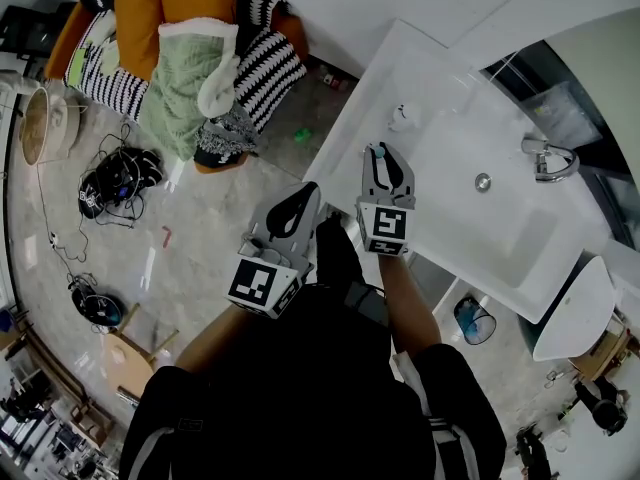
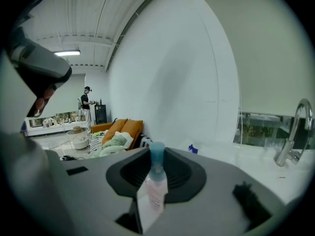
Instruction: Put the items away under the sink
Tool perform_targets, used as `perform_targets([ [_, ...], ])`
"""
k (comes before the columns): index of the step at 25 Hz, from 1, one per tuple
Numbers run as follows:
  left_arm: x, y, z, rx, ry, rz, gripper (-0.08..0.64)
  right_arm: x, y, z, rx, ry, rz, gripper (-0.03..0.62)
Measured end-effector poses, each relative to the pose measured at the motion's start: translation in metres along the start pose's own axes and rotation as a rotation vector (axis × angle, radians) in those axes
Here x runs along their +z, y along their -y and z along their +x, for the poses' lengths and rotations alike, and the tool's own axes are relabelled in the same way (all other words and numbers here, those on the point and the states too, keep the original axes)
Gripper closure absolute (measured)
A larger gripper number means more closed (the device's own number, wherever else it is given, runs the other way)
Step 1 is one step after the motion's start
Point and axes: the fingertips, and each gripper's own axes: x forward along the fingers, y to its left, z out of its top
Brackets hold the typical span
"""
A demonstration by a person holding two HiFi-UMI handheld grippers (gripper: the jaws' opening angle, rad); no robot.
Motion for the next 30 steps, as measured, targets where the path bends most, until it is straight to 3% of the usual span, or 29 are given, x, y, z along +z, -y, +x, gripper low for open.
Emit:
perform_targets([
  [13, 0.005, 0.002, -0.028, -0.015, 0.022, 0.009, 0.554, 0.000, -0.014, -0.031, -0.012, 0.016, 0.015, 0.506],
  [30, 0.001, 0.015, -0.119, -0.068, 0.101, 0.036, 0.554, 0.003, -0.059, -0.132, -0.099, 0.068, -0.006, 0.506],
])
